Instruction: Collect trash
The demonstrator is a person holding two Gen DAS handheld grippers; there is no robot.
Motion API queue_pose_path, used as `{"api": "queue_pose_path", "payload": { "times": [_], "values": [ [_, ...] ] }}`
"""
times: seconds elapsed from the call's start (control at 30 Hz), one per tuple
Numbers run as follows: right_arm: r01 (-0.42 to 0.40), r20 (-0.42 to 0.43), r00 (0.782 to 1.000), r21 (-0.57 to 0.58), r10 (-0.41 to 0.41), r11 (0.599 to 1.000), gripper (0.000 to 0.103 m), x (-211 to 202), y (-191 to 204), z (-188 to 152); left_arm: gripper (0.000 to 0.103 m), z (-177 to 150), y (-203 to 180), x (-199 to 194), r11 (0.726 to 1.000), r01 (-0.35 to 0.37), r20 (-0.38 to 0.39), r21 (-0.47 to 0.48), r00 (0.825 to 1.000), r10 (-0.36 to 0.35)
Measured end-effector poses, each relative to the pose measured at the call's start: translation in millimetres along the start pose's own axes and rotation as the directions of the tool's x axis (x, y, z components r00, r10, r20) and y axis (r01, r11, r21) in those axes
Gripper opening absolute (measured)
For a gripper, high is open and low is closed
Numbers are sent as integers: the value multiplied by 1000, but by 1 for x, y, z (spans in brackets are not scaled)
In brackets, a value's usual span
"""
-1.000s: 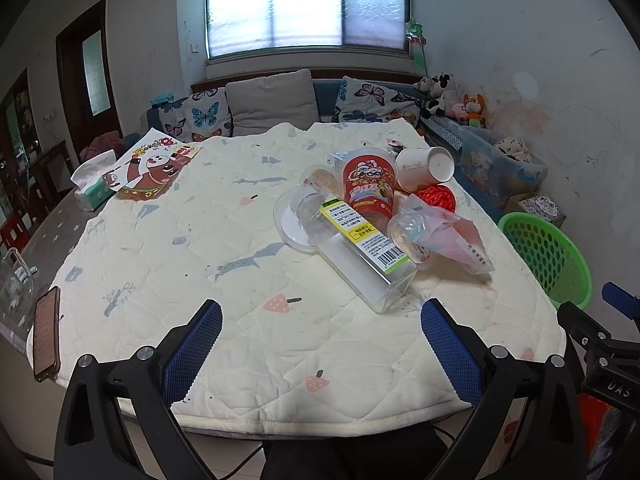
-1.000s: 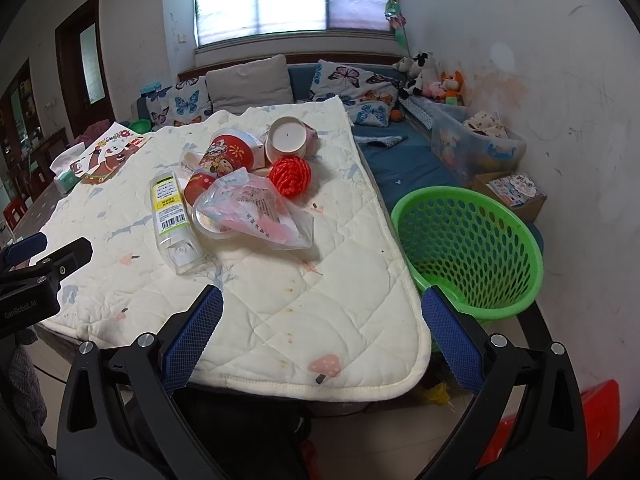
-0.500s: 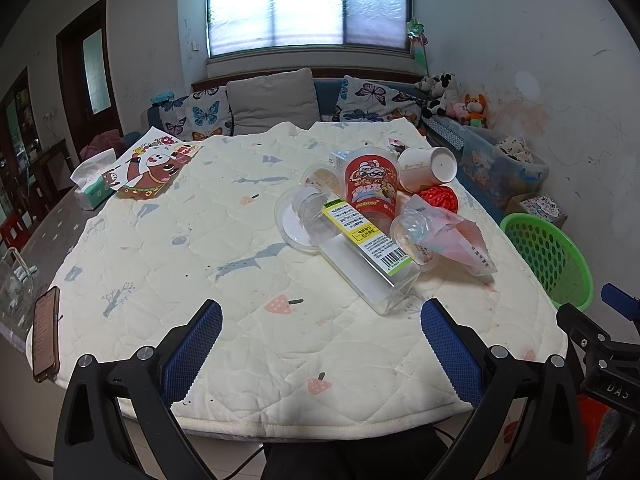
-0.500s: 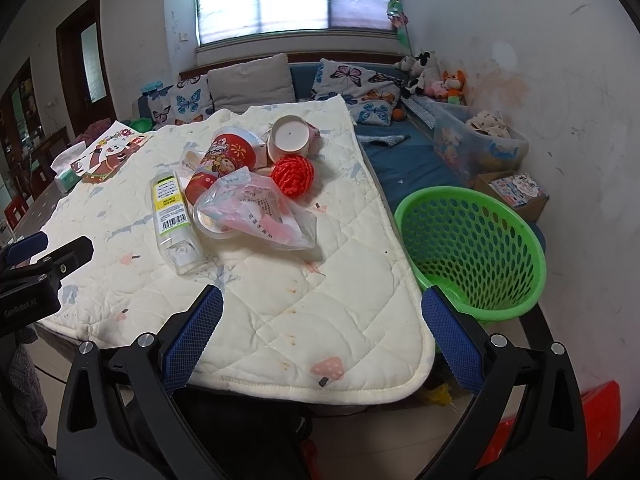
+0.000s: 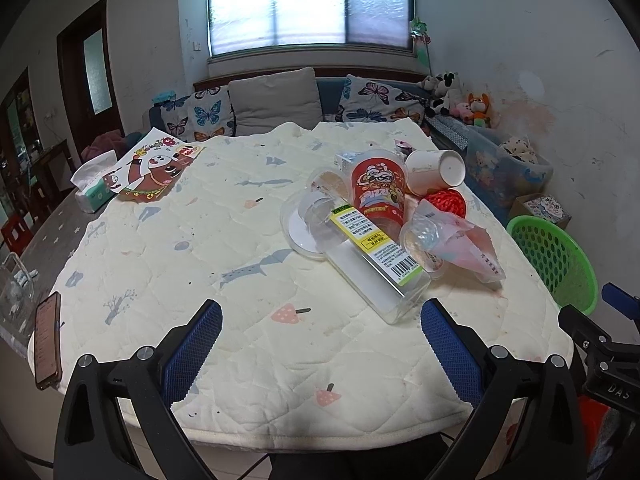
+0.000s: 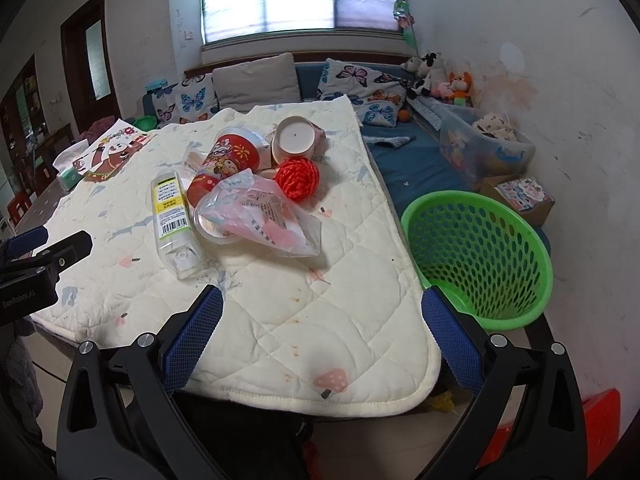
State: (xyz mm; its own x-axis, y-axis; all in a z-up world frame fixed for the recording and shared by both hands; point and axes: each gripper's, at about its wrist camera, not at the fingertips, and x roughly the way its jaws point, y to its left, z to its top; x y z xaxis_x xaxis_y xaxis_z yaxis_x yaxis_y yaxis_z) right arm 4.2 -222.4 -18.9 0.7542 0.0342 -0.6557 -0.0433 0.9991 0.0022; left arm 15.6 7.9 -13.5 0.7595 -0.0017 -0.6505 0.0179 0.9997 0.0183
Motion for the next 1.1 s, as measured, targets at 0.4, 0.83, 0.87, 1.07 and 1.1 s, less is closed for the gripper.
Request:
{"api": "queue_pose_path", "payload": {
  "times": [0.4, 0.83, 0.87, 1.07, 1.1],
  "values": [
    [-164, -37, 986, -56, 162, 985, 97, 31, 4, 22, 97, 19, 17, 16, 1000, -3, -23, -22, 1000, 2],
    [-301, -124, 951, -146, 285, 942, 87, 88, 9, 41, 97, 48, 22, 49, 999, -4, -64, -44, 998, 1],
    [-305, -135, 949, -148, 286, 941, 84, 93, 9, 41, 97, 51, 21, 53, 999, -5, -71, -46, 997, 2],
    [-331, -156, 939, -178, 305, 927, 76, 110, 11, 44, 97, 64, 10, 77, 997, 29, -114, -68, 993, -37],
    [-328, -157, 941, -185, 301, 926, 74, 113, 11, 45, 97, 65, 8, 81, 997, 32, -121, -71, 992, -41]
  ]
}}
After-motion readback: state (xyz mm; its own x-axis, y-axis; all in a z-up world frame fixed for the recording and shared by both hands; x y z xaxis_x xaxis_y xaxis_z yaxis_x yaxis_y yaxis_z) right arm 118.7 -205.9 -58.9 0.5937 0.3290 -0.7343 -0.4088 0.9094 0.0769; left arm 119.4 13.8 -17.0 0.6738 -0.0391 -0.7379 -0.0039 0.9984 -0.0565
